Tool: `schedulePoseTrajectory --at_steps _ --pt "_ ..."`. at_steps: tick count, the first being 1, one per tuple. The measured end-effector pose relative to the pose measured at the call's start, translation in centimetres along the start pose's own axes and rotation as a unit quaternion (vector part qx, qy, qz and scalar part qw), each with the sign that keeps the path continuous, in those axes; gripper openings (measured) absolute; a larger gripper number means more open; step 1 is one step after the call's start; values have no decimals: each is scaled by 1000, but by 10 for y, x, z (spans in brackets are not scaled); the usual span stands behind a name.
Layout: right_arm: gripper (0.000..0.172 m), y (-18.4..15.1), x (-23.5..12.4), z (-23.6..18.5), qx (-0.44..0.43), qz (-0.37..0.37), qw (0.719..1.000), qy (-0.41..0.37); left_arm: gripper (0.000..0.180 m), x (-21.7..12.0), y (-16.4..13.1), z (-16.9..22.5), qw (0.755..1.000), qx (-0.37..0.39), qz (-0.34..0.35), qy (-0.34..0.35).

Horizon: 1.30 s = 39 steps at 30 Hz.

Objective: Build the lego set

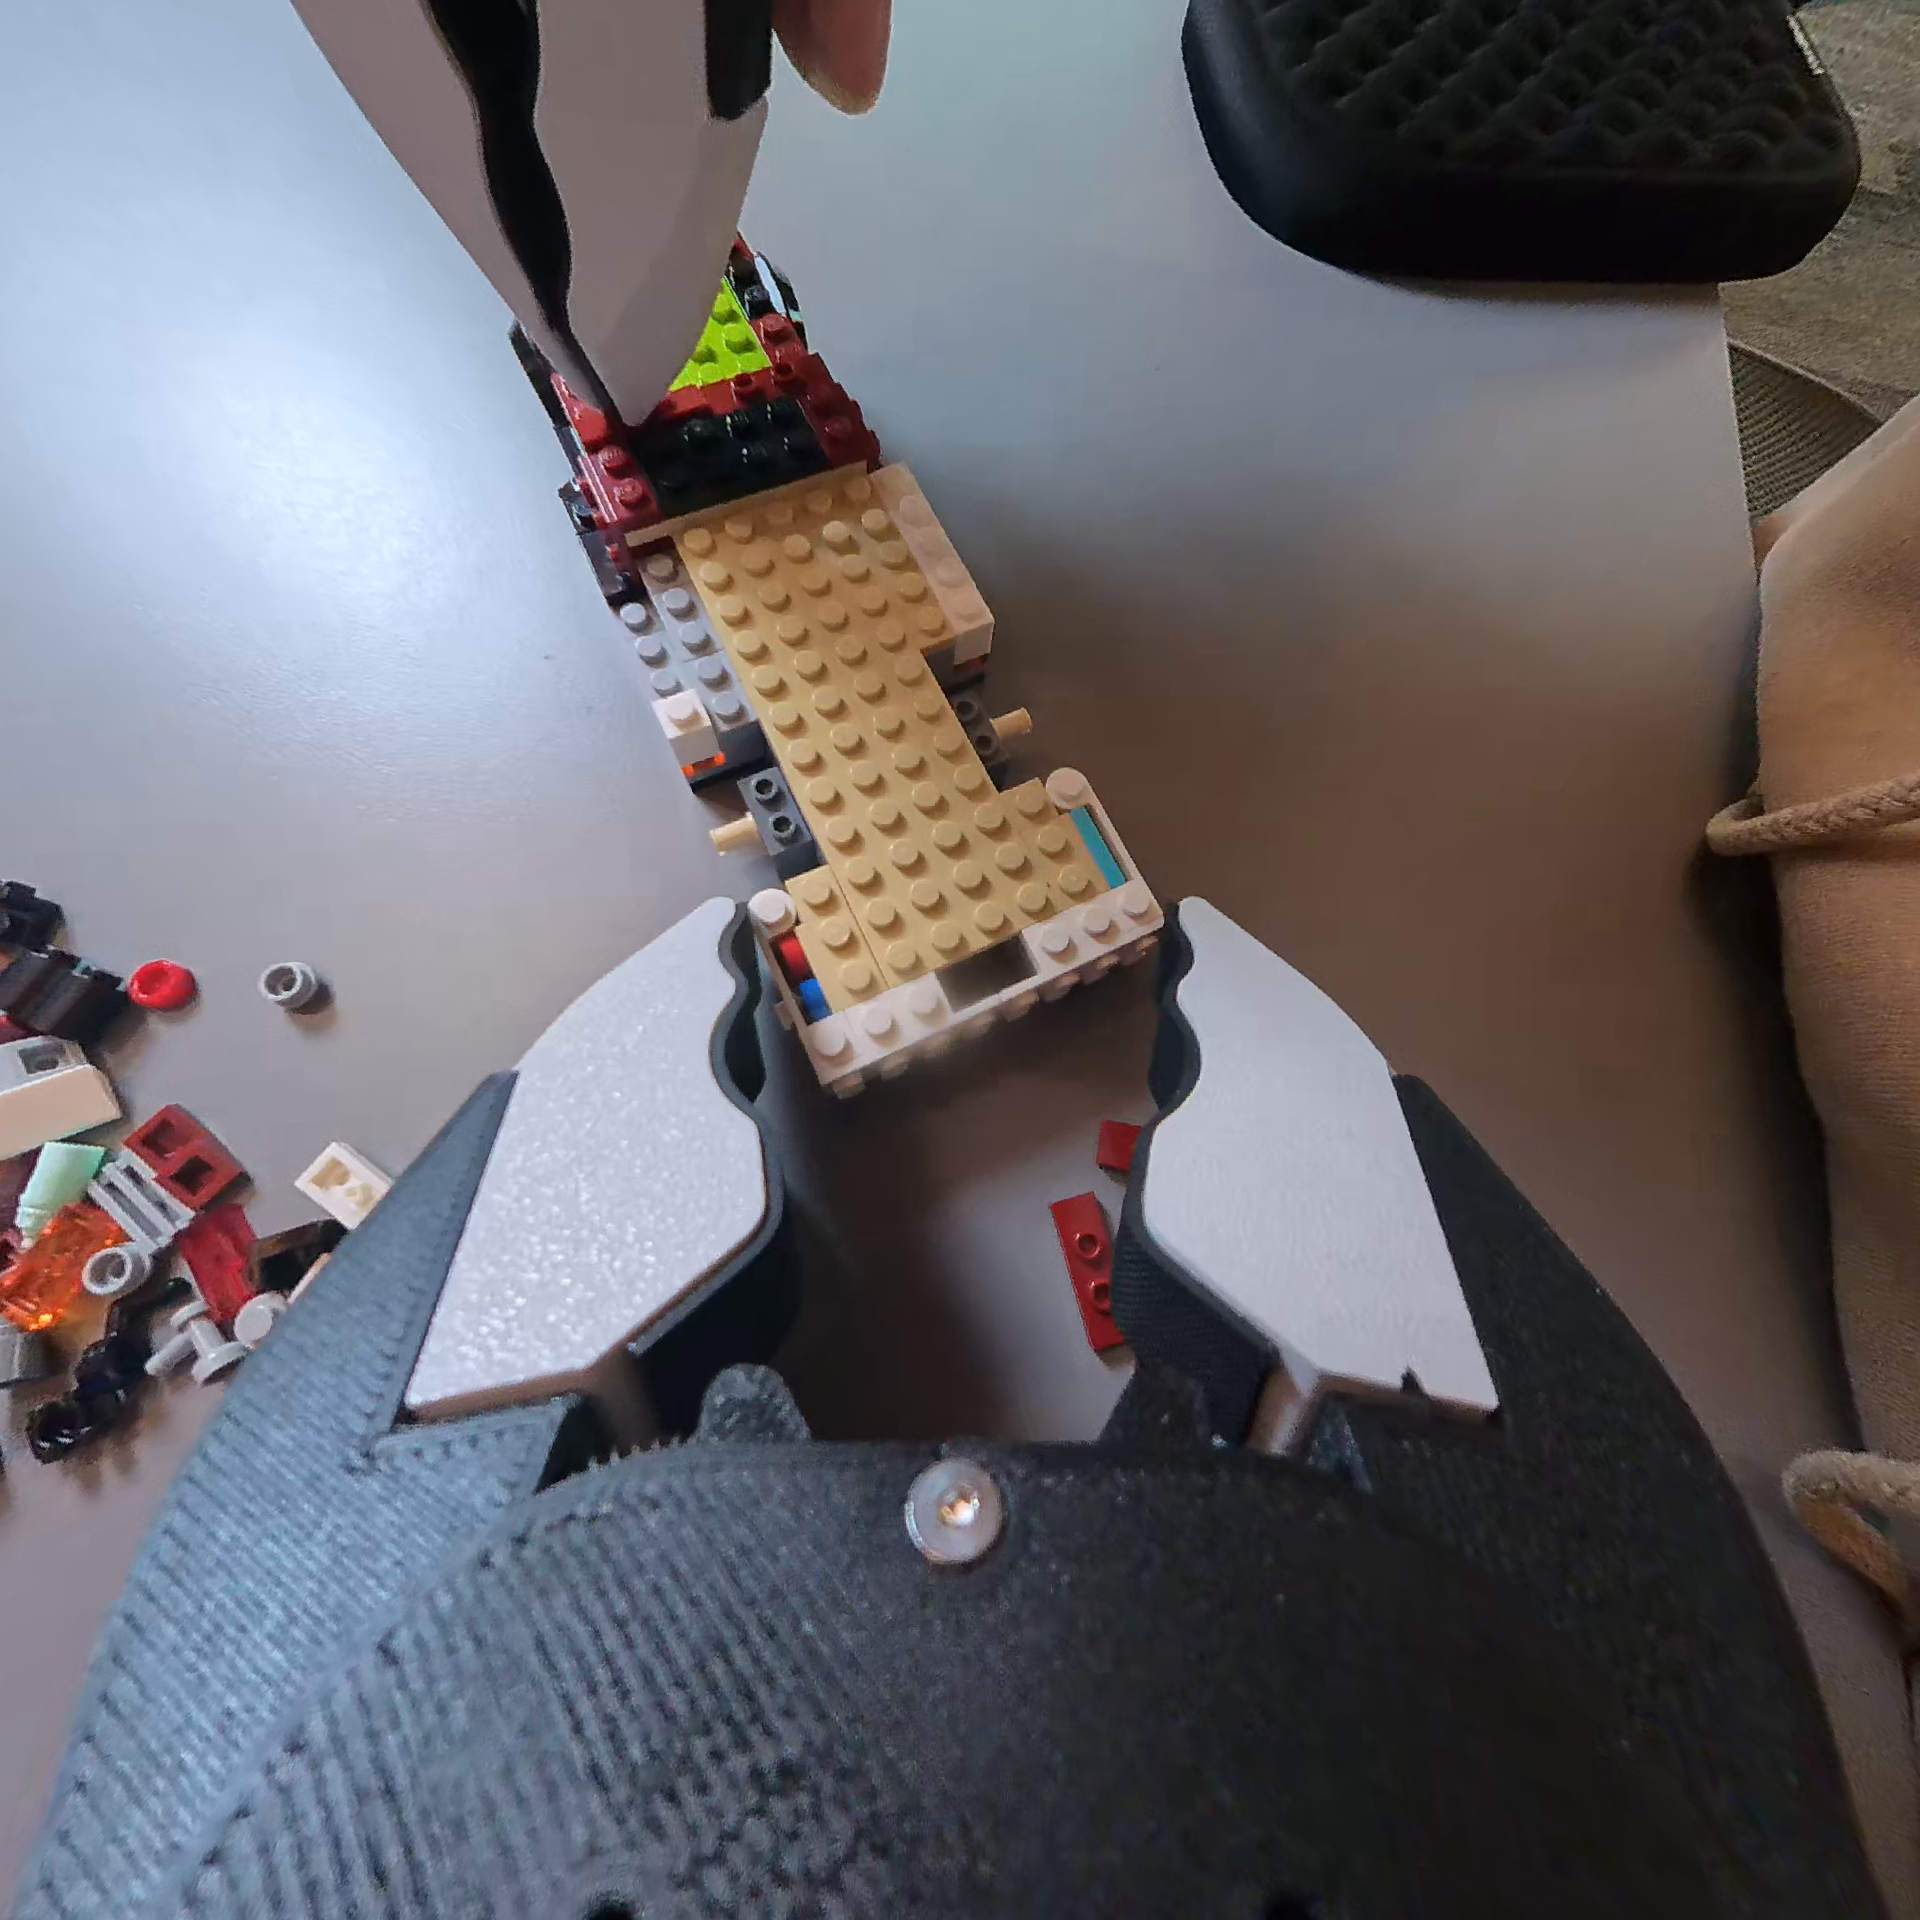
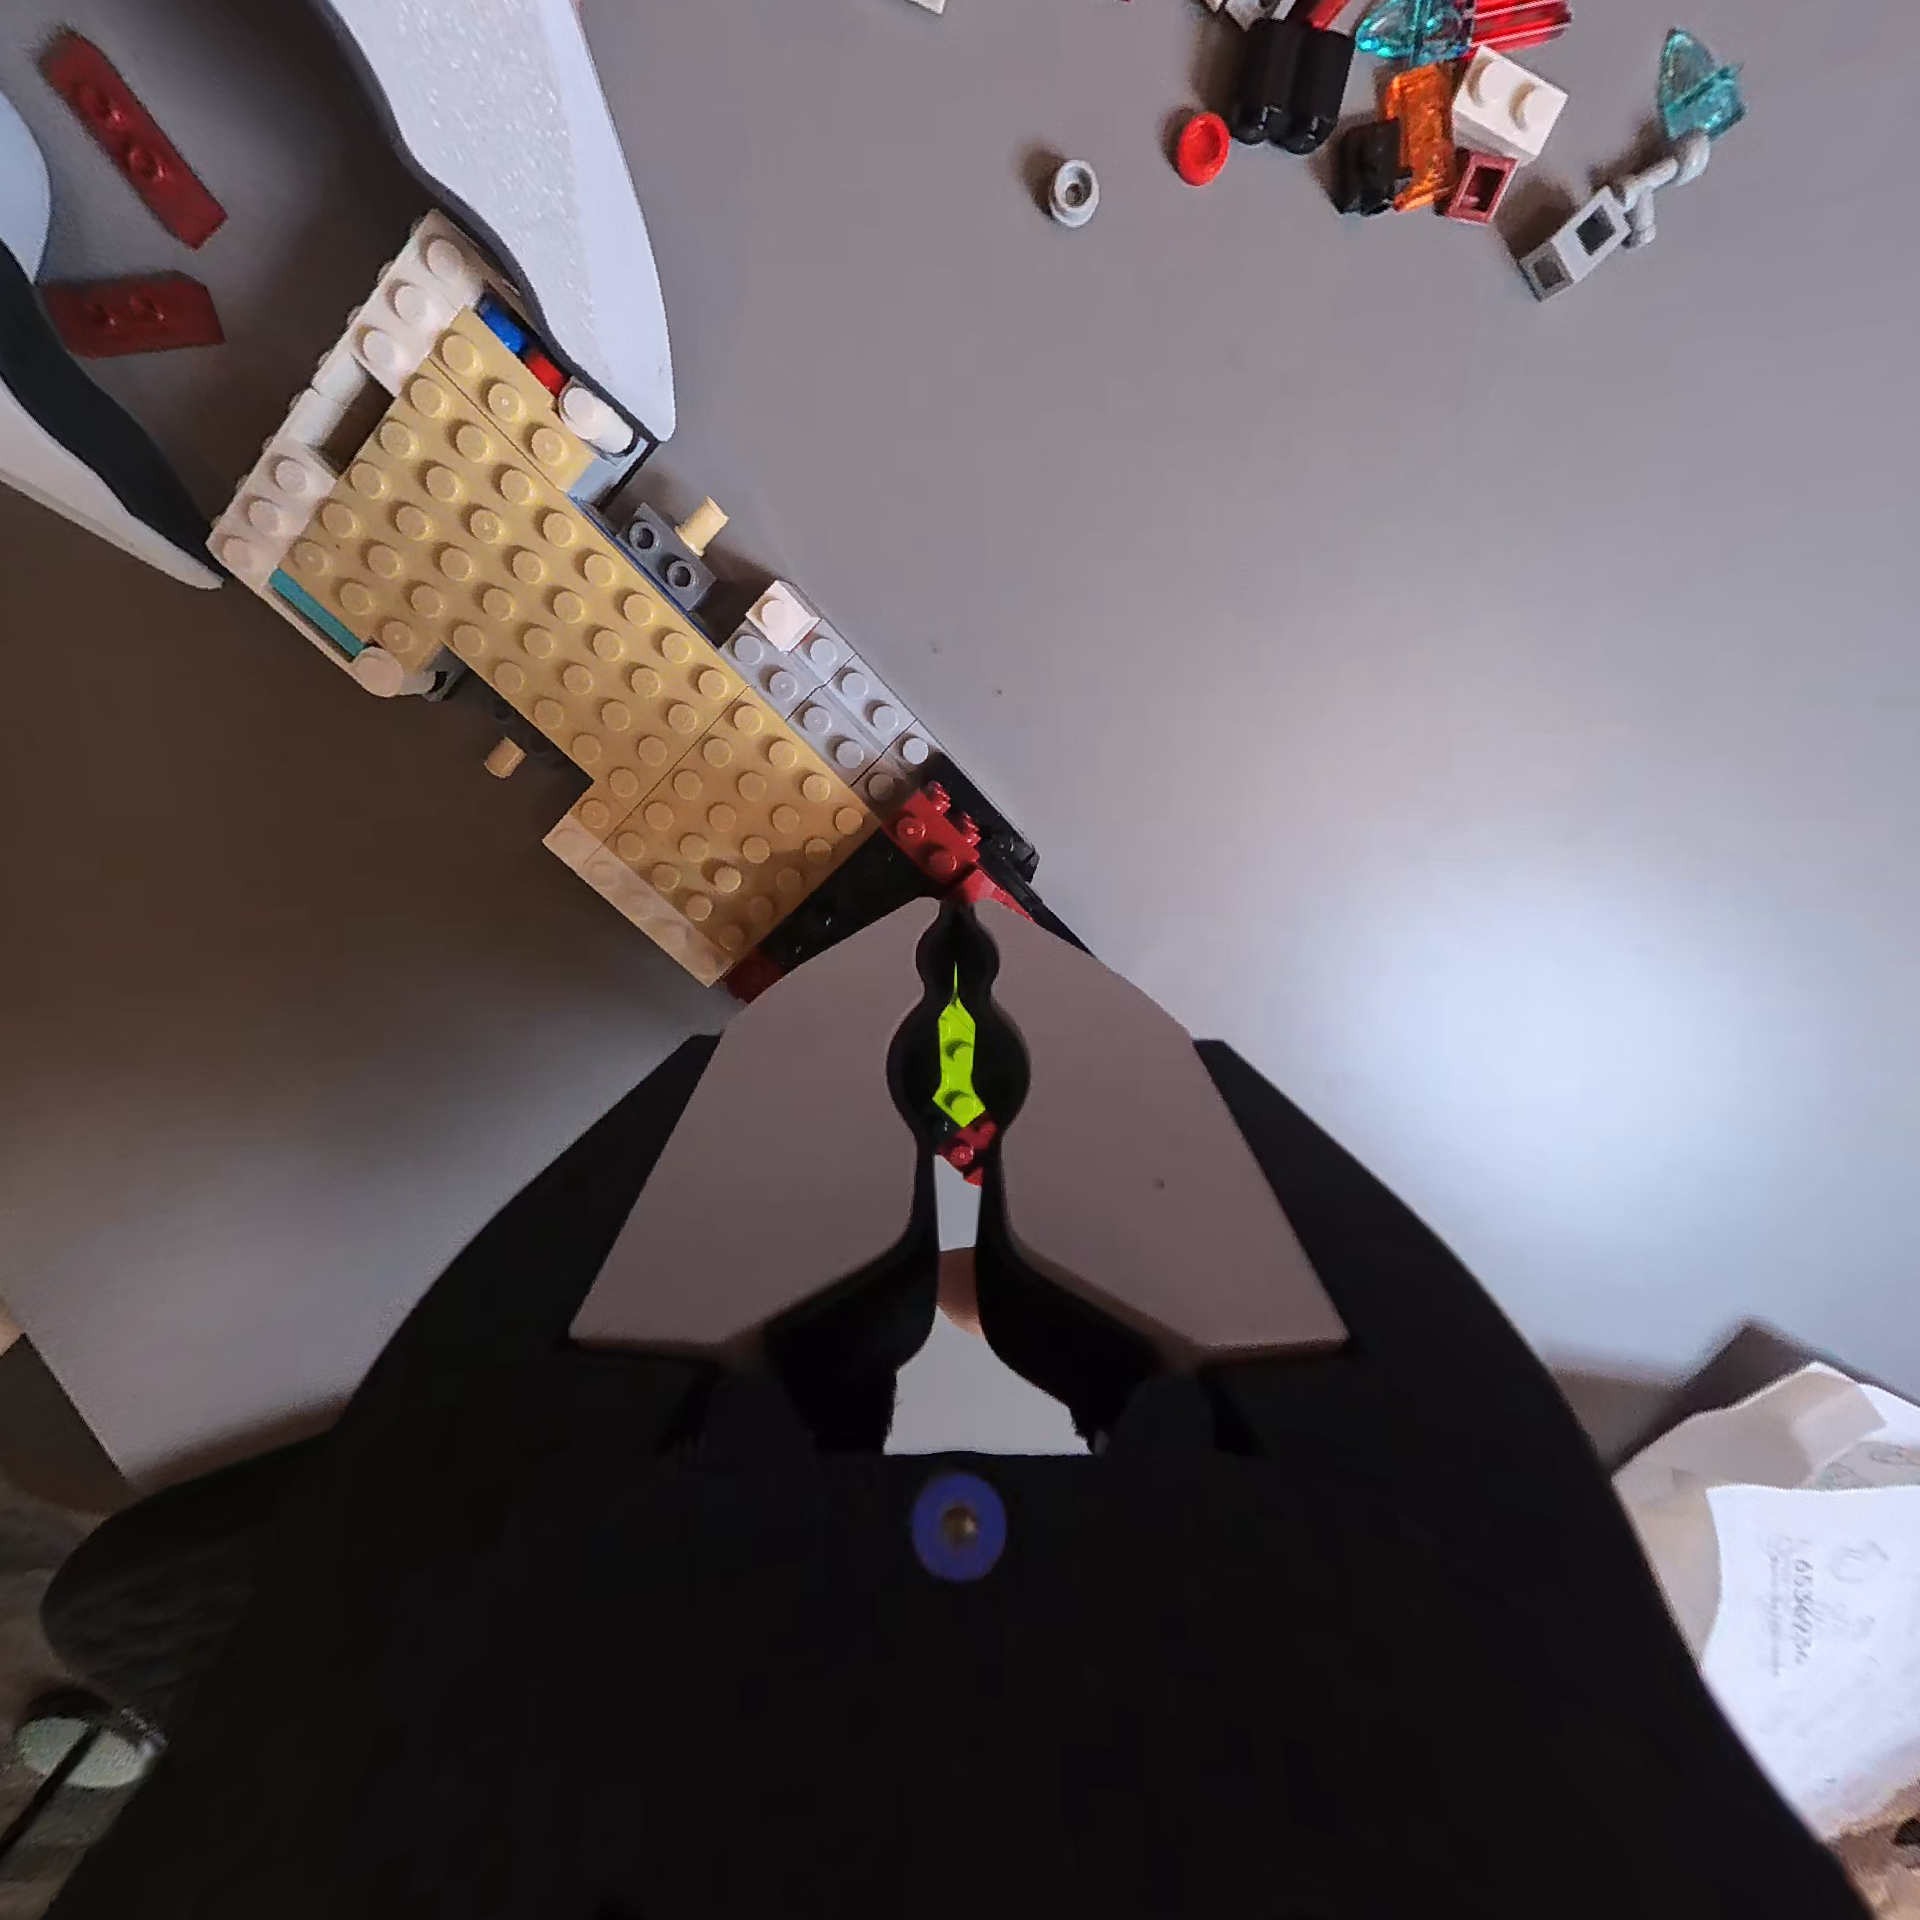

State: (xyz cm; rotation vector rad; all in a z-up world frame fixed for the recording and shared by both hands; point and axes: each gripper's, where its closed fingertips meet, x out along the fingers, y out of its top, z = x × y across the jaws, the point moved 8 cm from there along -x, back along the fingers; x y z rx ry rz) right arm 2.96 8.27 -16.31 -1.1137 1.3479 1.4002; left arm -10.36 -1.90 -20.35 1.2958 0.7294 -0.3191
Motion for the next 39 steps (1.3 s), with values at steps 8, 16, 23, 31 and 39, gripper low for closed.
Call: schedulePoseTrajectory --at_steps 8,16,23,31,39 --pt "0 6 3 0 -86 4 996 24 74 0 -1 0 1000 4 0 -5" --pt "0 0 1 3 -52 54 996 38 74 -1 -1 -1 1000 0 3 -5" --pt "0 -15 -8 3 10 130 991 38 74 -1 -2 -1 1000 4 6 -6" --pt "0 -18 0 -1 28 109 993 37 74 -1 -2 -1 1000 6 7 -8" --pt "0 -15 0 0 46 80 994 50 74 -1 -2 -1 1000 9 5 -11"
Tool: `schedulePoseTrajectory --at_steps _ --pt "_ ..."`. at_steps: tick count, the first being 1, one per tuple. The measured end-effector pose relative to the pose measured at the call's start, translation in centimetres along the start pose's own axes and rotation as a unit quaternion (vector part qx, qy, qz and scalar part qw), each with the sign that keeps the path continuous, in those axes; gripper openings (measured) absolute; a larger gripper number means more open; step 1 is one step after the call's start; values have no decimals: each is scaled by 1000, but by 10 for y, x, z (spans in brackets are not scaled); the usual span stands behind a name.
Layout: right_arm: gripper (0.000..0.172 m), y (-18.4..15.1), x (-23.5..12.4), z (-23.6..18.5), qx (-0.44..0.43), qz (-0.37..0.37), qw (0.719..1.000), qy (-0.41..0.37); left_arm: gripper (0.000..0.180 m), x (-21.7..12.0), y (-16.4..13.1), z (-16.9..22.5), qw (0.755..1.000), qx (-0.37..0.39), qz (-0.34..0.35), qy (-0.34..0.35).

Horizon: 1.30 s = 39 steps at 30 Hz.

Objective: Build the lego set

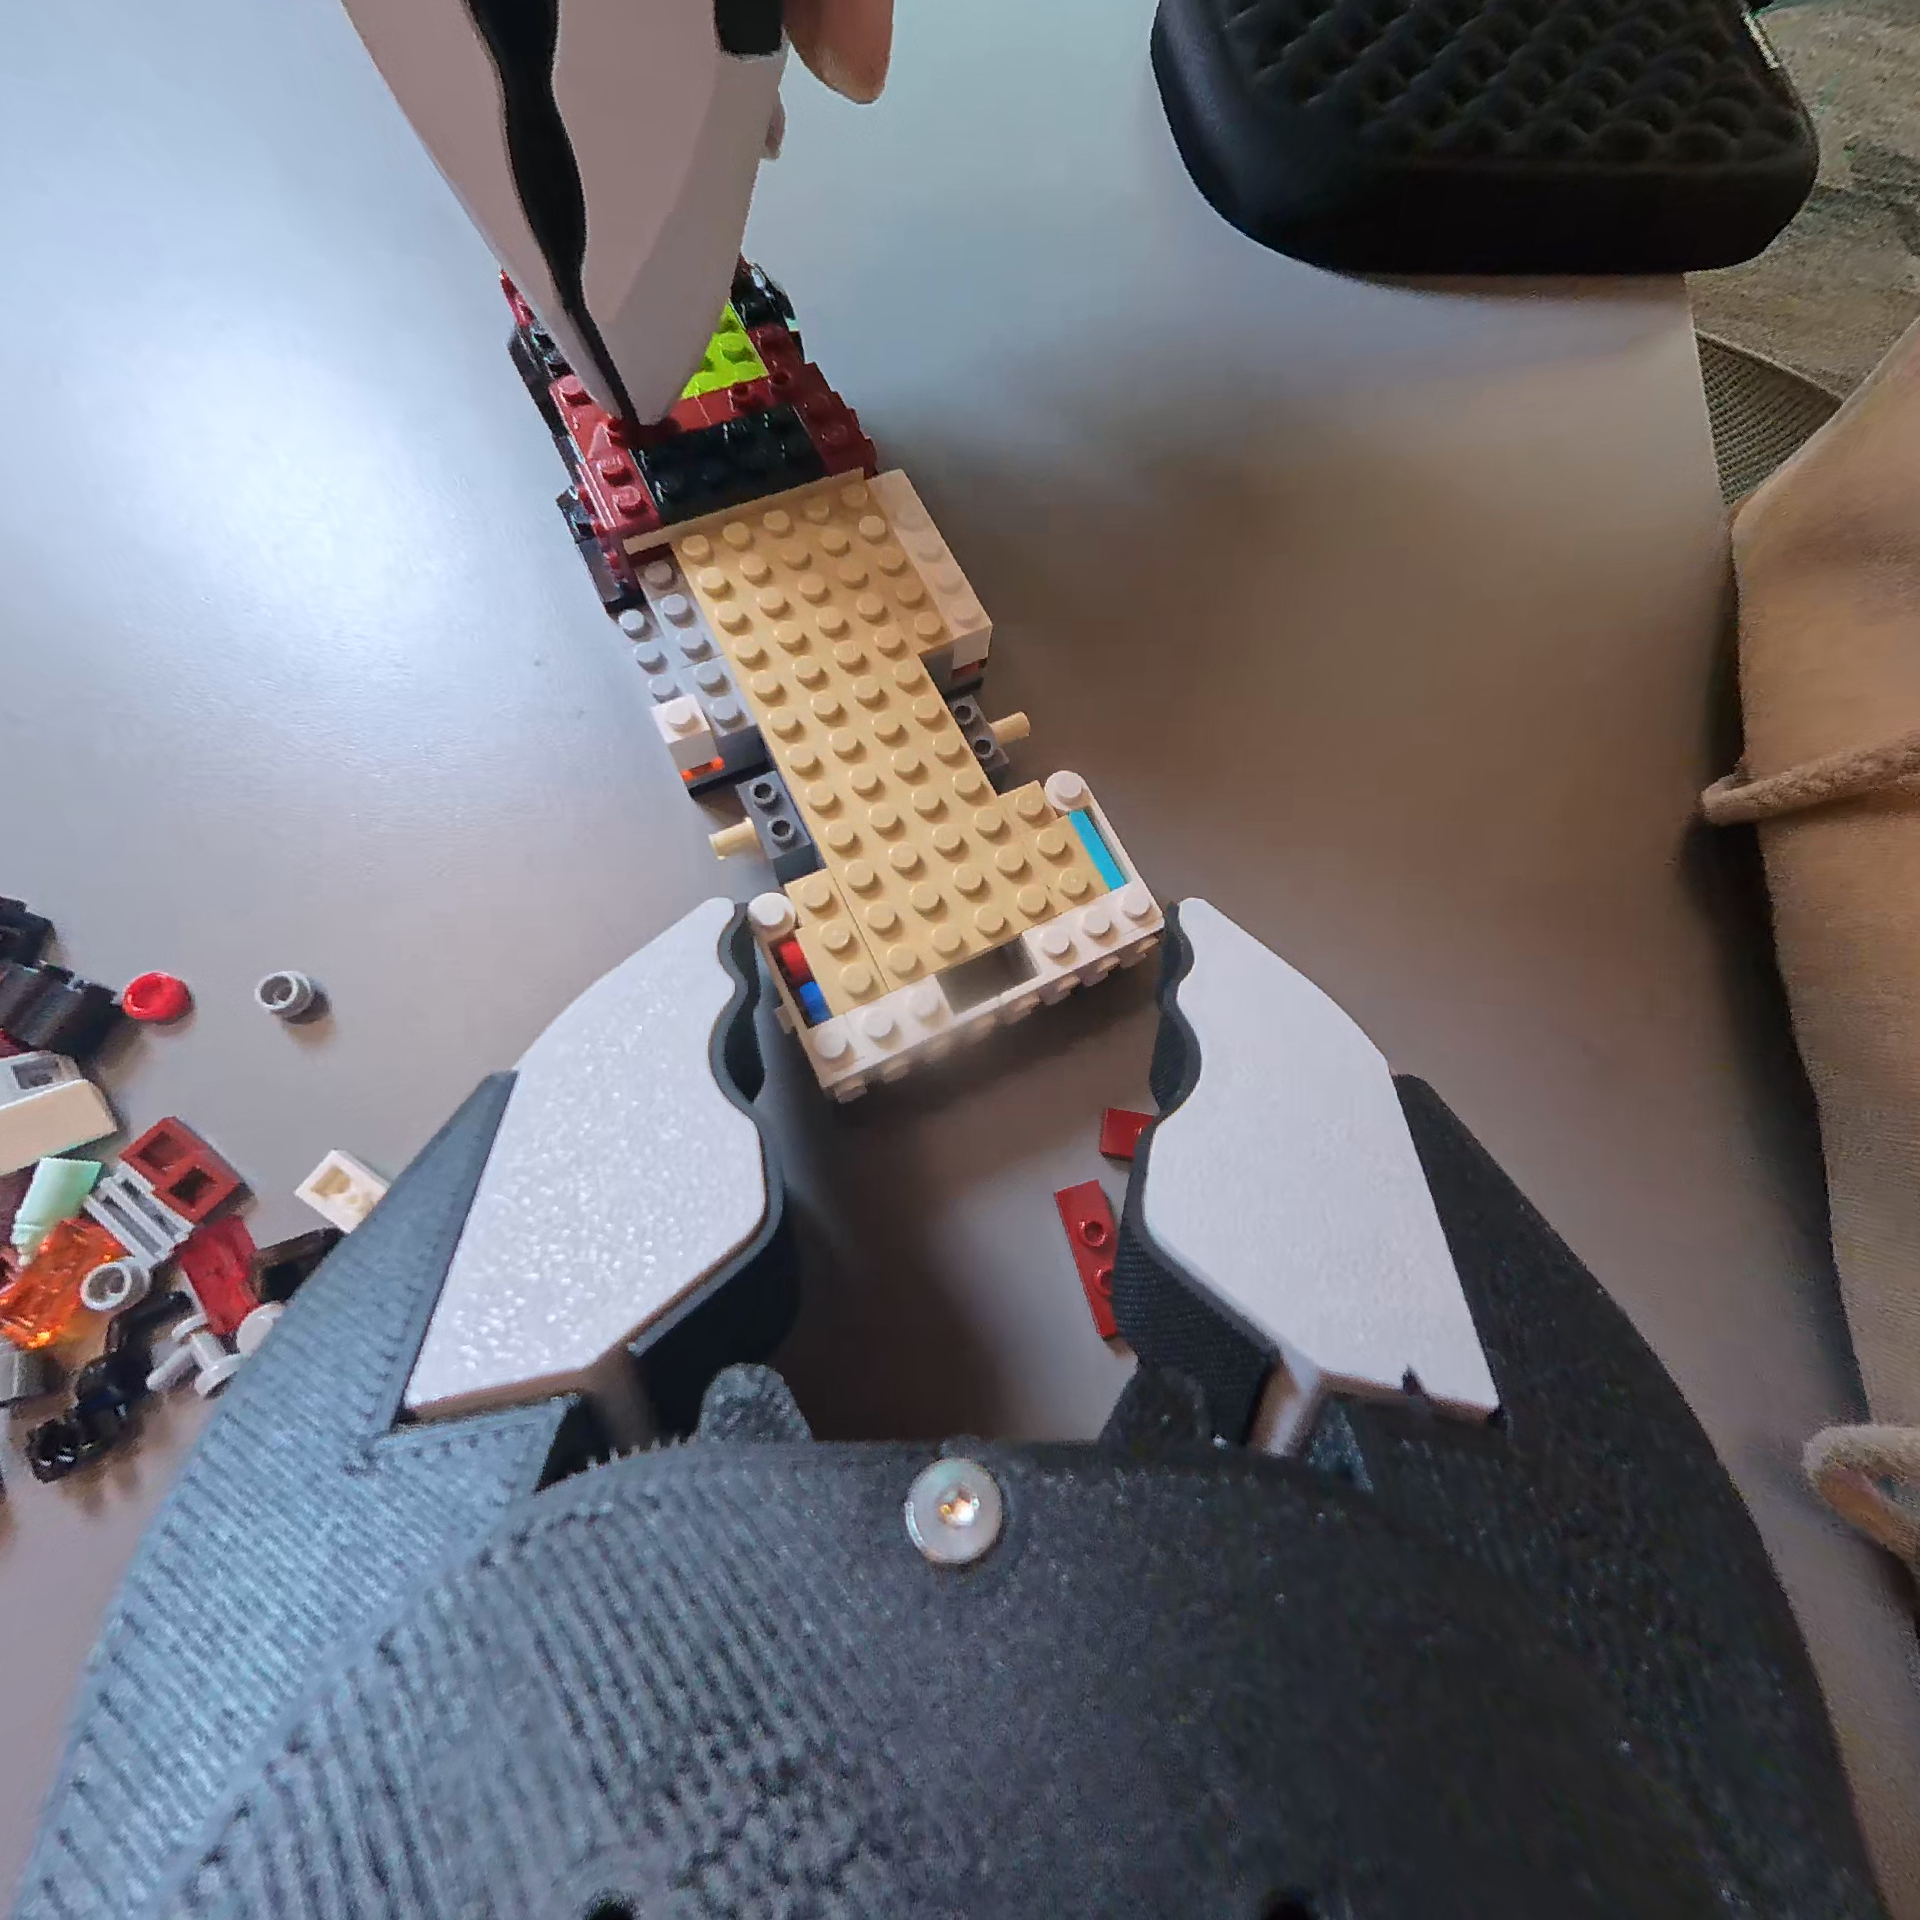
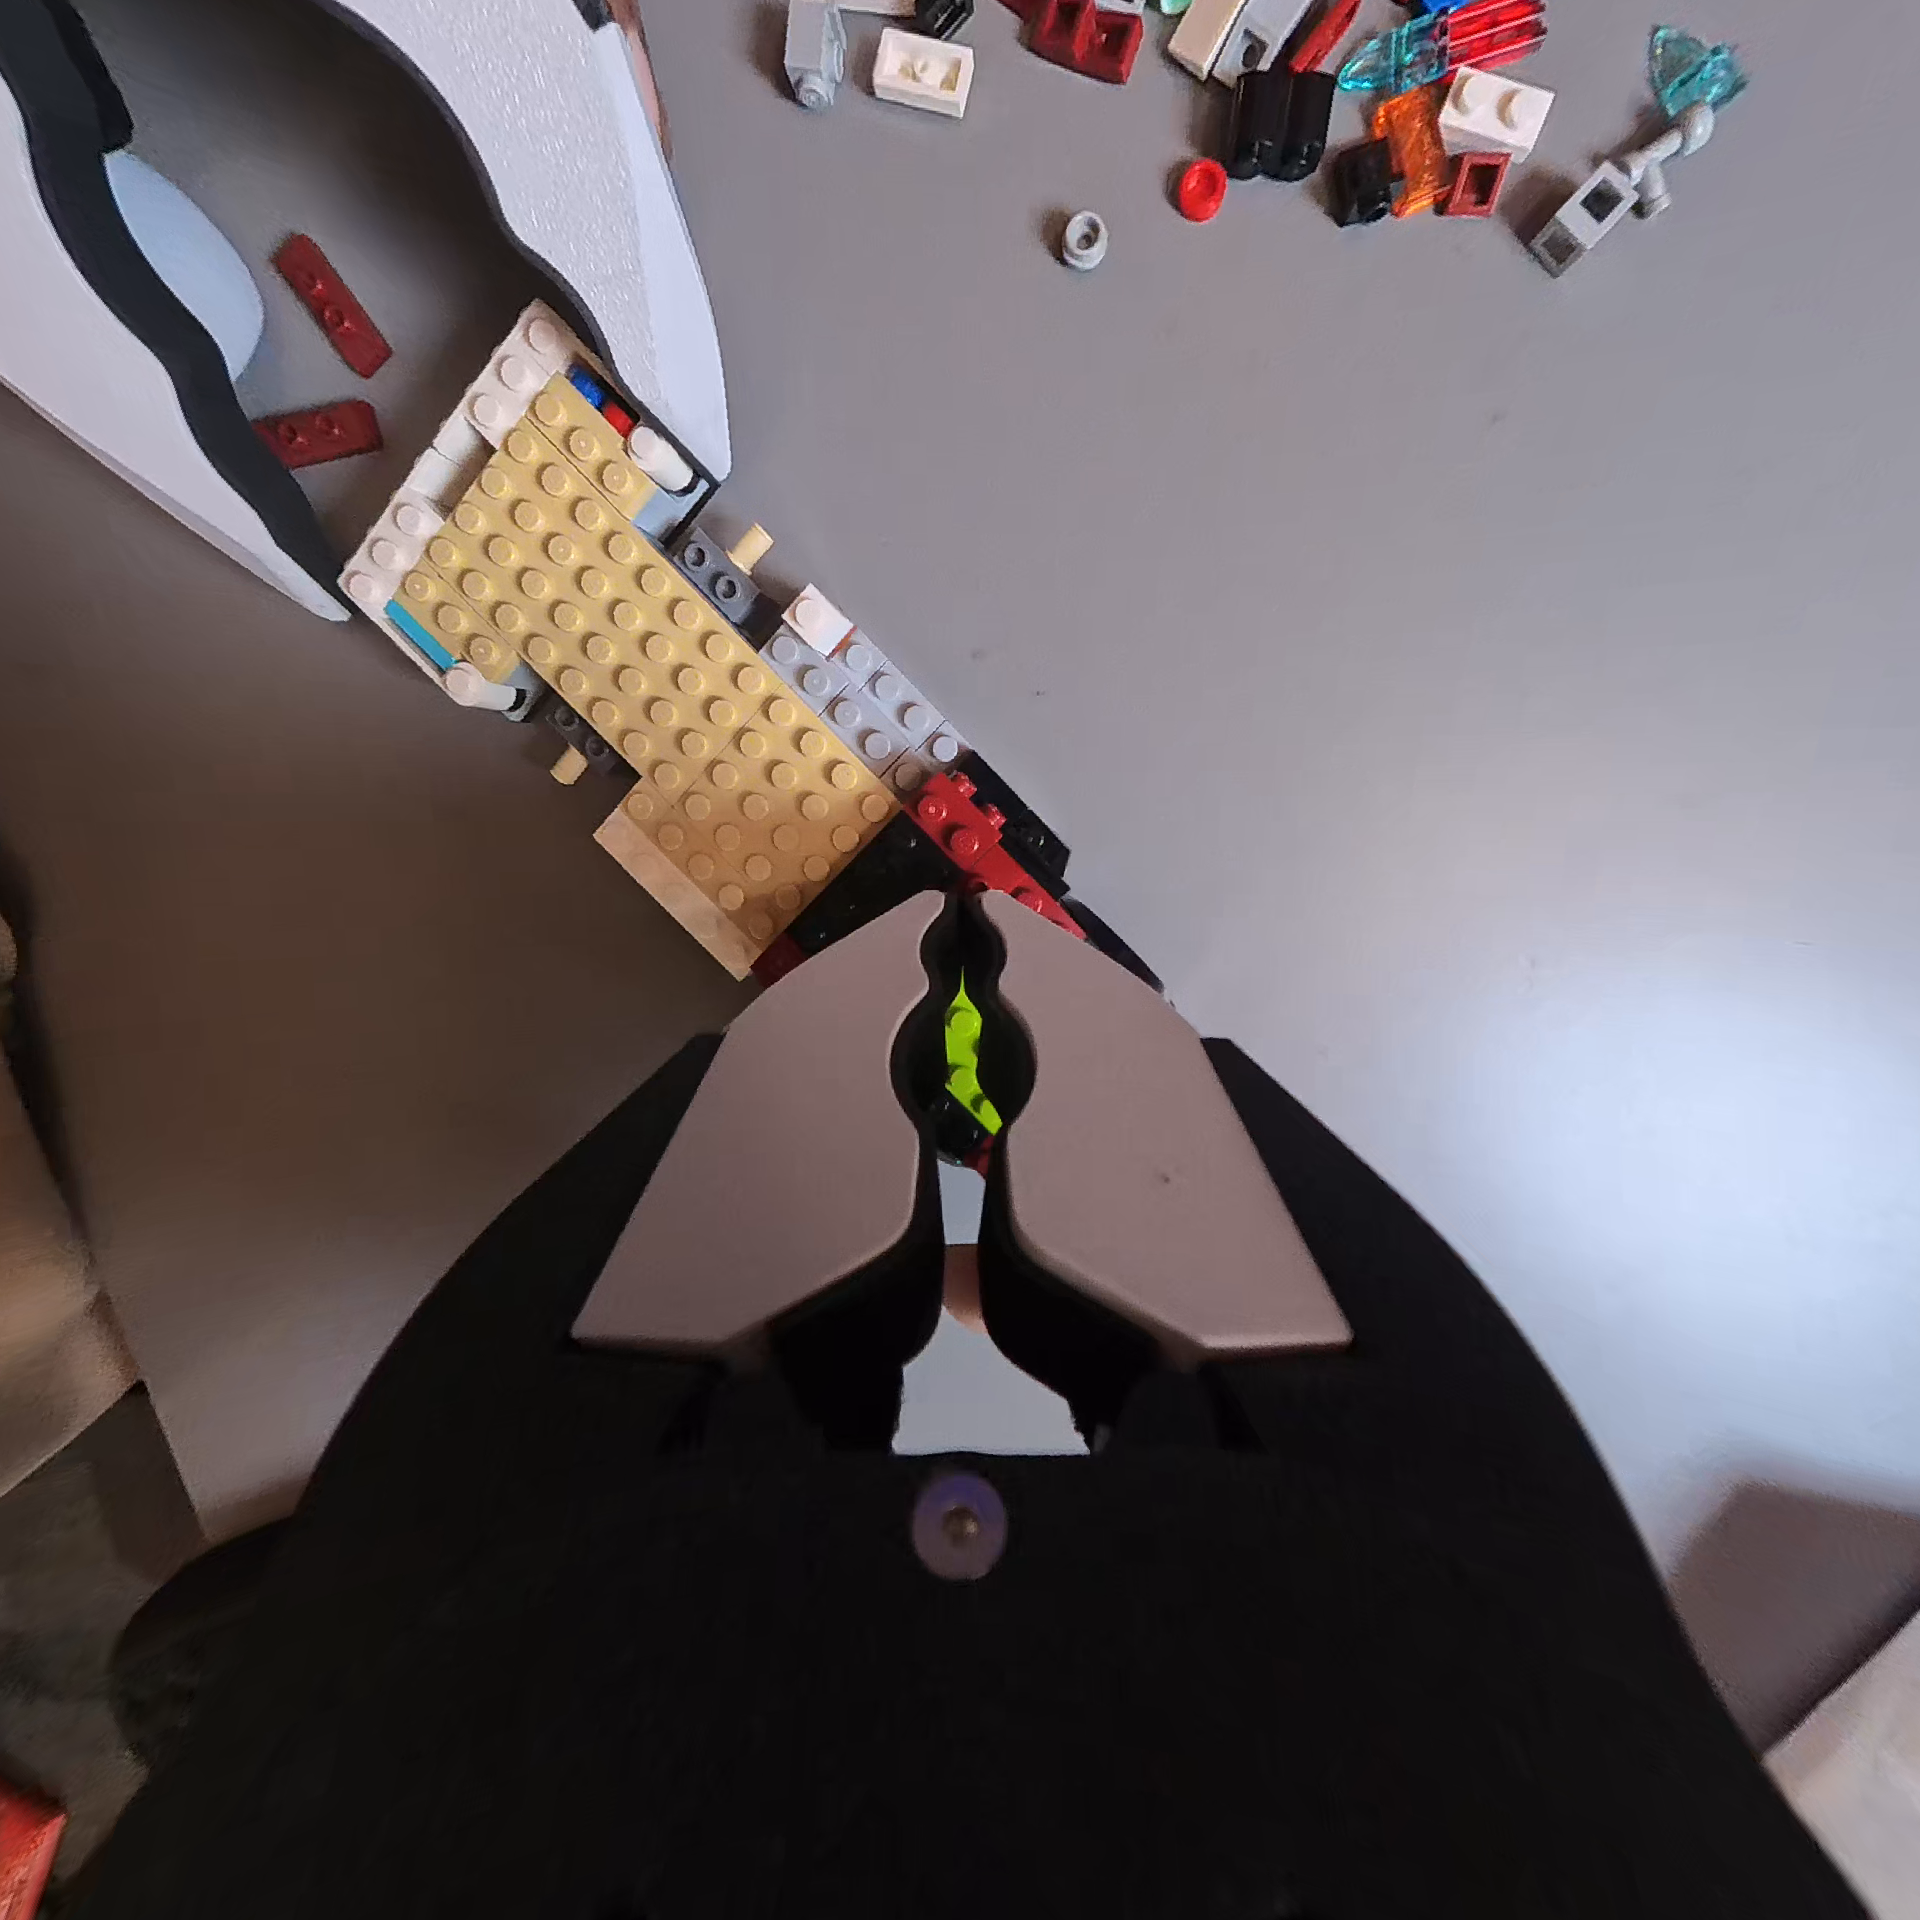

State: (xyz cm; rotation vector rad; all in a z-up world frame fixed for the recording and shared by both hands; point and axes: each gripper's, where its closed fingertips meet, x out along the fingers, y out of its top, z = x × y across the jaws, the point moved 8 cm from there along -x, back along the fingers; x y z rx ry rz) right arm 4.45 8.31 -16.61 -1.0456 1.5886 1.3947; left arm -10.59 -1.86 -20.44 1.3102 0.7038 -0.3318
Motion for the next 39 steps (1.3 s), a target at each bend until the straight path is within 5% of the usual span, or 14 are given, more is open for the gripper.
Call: schedulePoseTrajectory --at_steps 5,8,11,14,21,31,39 --pt "0 -7 -3 -6 20 99 992 -71 74 -2 -2 -4 1000 -5 7 5" --pt "0 -16 -32 -28 77 273 954 -92 75 -3 -3 -4 1000 4 15 7" --pt "0 -35 -36 -62 96 332 931 -114 74 -7 -1 -5 999 24 28 11" --pt "16 -41 -10 -100 86 302 943 -108 74 -22 5 -9 998 11 69 -5" --pt "21 7 39 -145 -55 195 979 -6 60 -45 6 -31 991 -5 117 59" --pt "22 73 69 -137 -326 -23 945 -1 48 -54 4 -48 977 -24 142 155" --pt "12 72 68 -133 -288 -100 949 78 48 -53 6 -44 978 -10 139 154"
